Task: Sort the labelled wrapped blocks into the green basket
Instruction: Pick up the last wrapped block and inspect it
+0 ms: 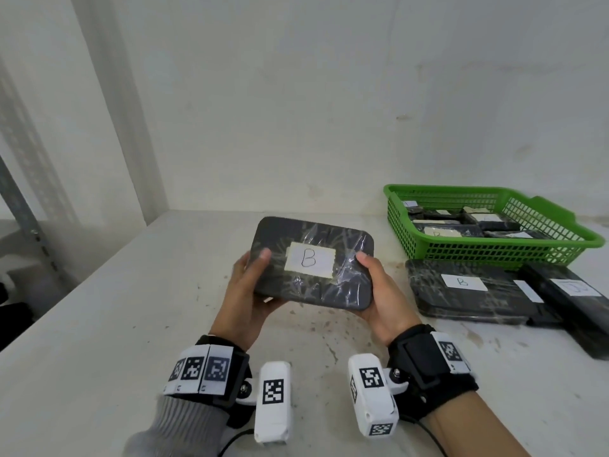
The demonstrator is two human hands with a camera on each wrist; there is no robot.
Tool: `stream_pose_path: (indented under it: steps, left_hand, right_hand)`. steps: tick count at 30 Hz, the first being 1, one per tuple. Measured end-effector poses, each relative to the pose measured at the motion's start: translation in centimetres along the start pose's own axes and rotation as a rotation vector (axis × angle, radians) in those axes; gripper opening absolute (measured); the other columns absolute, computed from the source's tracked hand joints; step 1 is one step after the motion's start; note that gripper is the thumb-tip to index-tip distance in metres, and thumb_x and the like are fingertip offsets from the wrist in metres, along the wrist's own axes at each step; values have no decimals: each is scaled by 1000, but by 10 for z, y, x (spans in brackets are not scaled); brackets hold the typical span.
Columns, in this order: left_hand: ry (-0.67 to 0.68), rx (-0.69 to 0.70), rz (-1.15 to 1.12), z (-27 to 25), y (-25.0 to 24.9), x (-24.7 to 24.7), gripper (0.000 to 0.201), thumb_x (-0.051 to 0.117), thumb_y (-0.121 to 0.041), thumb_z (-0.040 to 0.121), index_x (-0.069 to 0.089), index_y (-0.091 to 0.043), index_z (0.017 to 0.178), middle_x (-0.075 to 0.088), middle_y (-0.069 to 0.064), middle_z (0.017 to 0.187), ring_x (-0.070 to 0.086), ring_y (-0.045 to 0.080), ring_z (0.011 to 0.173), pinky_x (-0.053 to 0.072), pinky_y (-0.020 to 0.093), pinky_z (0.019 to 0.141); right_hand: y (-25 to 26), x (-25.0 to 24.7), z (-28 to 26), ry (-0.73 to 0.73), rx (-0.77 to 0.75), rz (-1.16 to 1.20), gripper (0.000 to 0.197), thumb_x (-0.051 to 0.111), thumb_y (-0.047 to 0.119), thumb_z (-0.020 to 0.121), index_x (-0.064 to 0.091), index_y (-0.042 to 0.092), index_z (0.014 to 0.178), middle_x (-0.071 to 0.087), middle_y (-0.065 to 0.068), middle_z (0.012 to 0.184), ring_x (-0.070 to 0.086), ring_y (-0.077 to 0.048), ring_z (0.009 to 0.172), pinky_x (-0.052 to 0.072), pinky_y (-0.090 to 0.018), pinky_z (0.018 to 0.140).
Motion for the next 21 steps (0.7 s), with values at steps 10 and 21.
stream_pose_path:
  steps: [10,21]
  left_hand:
    - [97,-86,206,-7,1,8,43,73,-33,75,66,-10,111,72,12,111,67,26,101,53,47,89]
    - [-82,65,445,-9,-6,7,34,58,-43,94,66,-11,95,74,9,98,71,21,88,58,30,66]
  right_hand:
    - [7,-9,2,-80,-66,-117,28,56,29,97,62,14,120,71,3,107,66,-11,100,52,-28,86]
    - [6,1,-3,-92,-54,-157,66,61,73,77,60,31,127,64,6,127,59,-16,119,50,-41,98]
Point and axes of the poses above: each hand's wrist, its own z-axis towards the middle knuckle, its own x-axis out of the palm, y = z × x, the point moved 6 cm from there along z, towards the middle knuckle
